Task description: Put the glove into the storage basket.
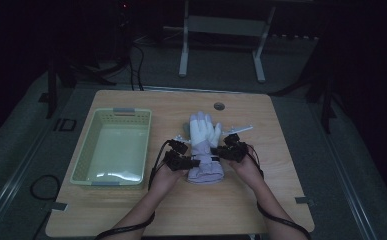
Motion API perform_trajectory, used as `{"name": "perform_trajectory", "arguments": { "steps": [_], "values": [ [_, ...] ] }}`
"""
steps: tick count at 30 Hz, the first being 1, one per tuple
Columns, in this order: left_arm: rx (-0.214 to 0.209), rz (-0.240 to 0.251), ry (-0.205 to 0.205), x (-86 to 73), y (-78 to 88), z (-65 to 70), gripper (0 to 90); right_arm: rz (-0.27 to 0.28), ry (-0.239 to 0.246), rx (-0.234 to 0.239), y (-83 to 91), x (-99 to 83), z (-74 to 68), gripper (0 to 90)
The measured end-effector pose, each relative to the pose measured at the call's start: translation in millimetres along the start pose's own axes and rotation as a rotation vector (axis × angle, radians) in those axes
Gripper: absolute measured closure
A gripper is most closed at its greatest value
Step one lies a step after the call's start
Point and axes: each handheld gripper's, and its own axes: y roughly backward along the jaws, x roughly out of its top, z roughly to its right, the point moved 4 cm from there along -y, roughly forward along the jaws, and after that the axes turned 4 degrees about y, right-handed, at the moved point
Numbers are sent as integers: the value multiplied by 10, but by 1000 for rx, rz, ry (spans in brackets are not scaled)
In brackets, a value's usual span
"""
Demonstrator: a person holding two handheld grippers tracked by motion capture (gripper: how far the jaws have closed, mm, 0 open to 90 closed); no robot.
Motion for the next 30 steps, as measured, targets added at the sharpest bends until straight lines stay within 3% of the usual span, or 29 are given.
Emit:
{"name": "perform_trajectory", "arguments": {
  "steps": [16, 30],
  "values": [
    [11, 21, -74, 268, 434, 185, 744, 88, 15, -5, 359, 313, -144, 824],
    [32, 30, -107, 428, 834, 166, 744, 118, 38, -28, 490, 655, -369, 825]
  ]
}}
